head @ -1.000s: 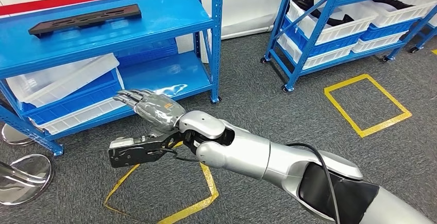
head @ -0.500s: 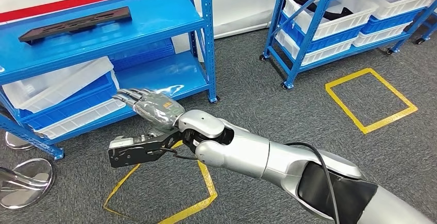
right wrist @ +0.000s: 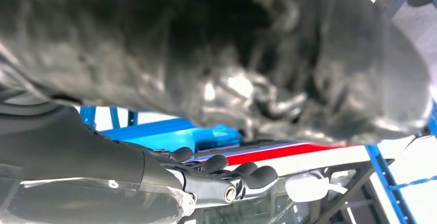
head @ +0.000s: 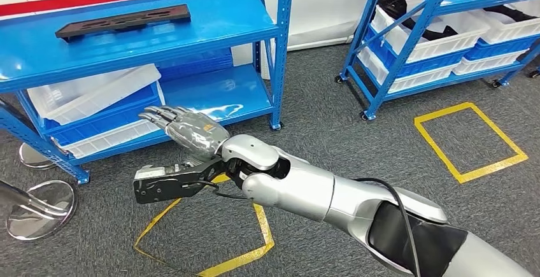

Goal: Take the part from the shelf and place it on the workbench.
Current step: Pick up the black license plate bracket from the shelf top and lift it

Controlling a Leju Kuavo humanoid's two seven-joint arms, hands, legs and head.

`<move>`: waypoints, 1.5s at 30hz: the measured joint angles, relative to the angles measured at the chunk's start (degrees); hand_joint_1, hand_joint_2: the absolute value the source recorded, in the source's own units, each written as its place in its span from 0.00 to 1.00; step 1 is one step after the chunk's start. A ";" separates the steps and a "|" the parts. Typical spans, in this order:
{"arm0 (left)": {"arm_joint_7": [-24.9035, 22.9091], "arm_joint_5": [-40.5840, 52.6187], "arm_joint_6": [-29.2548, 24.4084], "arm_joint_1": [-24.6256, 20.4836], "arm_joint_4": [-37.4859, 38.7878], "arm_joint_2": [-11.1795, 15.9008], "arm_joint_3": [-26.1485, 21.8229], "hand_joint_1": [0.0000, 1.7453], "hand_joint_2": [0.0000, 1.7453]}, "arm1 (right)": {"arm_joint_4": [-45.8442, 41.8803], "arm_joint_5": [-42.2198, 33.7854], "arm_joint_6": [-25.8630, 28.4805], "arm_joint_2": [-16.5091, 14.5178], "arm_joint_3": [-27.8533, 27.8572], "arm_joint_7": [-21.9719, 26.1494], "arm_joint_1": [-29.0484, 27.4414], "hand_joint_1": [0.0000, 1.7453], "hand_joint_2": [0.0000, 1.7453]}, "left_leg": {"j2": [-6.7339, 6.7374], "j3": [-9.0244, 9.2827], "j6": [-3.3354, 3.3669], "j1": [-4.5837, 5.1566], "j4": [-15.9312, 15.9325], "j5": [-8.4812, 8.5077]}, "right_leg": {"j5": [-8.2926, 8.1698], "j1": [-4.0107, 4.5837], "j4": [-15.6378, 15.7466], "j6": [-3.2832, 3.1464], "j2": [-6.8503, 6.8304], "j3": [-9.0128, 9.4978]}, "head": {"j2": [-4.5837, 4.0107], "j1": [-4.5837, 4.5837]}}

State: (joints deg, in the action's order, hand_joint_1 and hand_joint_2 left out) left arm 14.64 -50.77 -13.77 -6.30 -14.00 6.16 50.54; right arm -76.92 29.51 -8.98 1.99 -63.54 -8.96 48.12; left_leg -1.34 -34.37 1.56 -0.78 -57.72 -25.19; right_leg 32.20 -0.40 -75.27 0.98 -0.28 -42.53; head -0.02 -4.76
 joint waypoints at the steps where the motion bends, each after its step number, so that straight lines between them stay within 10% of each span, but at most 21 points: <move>1: -0.03 -0.01 0.03 0.01 0.01 0.01 0.04 0.00 0.00 | 0.01 0.01 0.00 0.01 0.00 0.00 -0.07 0.00 0.00 | -0.50 0.01 -0.06 -0.02 -0.11 -0.06 | -1.37 -0.13 1.31 0.02 0.06 0.51 | 0.00 0.01; 5: -0.15 0.03 0.17 0.04 0.02 0.00 0.10 0.00 0.00 | -0.01 0.04 -0.02 0.01 0.05 0.01 -0.10 0.00 0.00 | -1.75 -0.27 -0.77 -0.24 -1.10 -0.76 | -6.66 -0.29 13.40 -0.30 0.83 6.33 | 0.00 -0.04; 10: -0.27 -0.13 -0.06 0.33 0.06 0.00 0.12 0.00 0.00 | 0.09 -1.30 0.36 -0.16 0.46 -0.49 -0.57 0.00 0.00 | -1.42 -0.94 -2.18 -0.32 -1.67 -1.25 | -6.76 -0.12 15.11 -1.85 1.33 7.08 | 0.00 -0.02; 16: -0.61 -0.27 -0.21 0.13 0.06 -0.05 0.12 0.00 0.00 | 0.48 -2.10 2.52 -0.31 1.20 -2.07 -1.41 0.00 0.00 | 0.70 -8.53 -2.82 -0.29 -17.21 -7.28 | -6.69 0.20 15.53 -2.92 0.68 7.59 | 0.00 0.44; 20: -0.66 -0.29 -0.33 0.10 0.07 0.01 0.12 0.00 0.00 | 0.68 0.38 5.69 -0.43 2.09 -3.39 -1.72 0.00 0.00 | 0.98 -2.72 -1.47 0.17 -4.52 -0.46 | -6.35 0.60 15.50 -2.88 0.61 8.01 | 0.00 0.41; 27: -0.66 -0.29 -0.55 -0.01 0.08 -0.09 0.12 0.00 0.00 | 1.12 7.92 10.66 -0.68 3.97 -4.89 -2.18 0.00 0.00 | 1.11 0.20 -0.26 0.07 0.79 0.41 | -3.82 0.60 11.83 -0.89 0.41 6.14 | 0.00 0.22; 31: -0.66 -0.29 -0.55 -0.05 0.08 -0.10 0.12 0.00 0.00 | 1.59 8.55 10.86 -0.68 4.50 -5.16 -2.64 0.00 0.00 | 1.02 0.38 0.02 -0.03 0.45 -0.05 | -0.42 -0.15 0.13 -0.04 0.41 -0.33 | 0.00 0.21; 35: -0.68 -0.28 -0.58 -0.05 0.08 -0.20 0.12 0.00 0.00 | 2.01 9.95 10.95 -0.72 4.92 -5.84 -2.53 0.00 0.00 | 0.63 0.40 -0.78 -0.28 -0.97 -1.26 | -6.92 -0.68 10.75 0.33 0.51 3.95 | 0.00 0.17; 41: -0.67 -0.27 -0.62 -0.02 0.08 -0.35 0.14 0.00 0.00 | 2.45 11.61 11.17 -0.92 5.78 -6.72 -1.95 0.00 0.00 | 0.66 -0.32 -2.49 -0.34 -2.32 -2.40 | -7.42 -0.52 14.67 -1.62 0.69 5.92 | 0.00 0.52; 45: -0.68 -0.27 -0.70 -0.04 0.08 -0.37 0.14 0.00 0.00 | 2.56 11.61 11.08 -1.14 6.25 -6.77 -1.71 0.00 0.00 | 0.99 -6.57 -2.97 -0.33 -14.88 -7.68 | -7.23 -0.40 14.94 -2.38 0.49 6.46 | 0.00 0.74</move>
State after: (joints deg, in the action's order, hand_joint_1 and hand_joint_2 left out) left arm 13.96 -51.04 -14.47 -6.35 -13.92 5.79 50.69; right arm -74.36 41.11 2.10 0.85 -57.29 -15.73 46.41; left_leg -0.35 -40.94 -1.41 -1.11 -72.60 -32.87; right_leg 24.97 -0.80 -60.33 -1.40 0.21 -36.07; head -0.02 -4.02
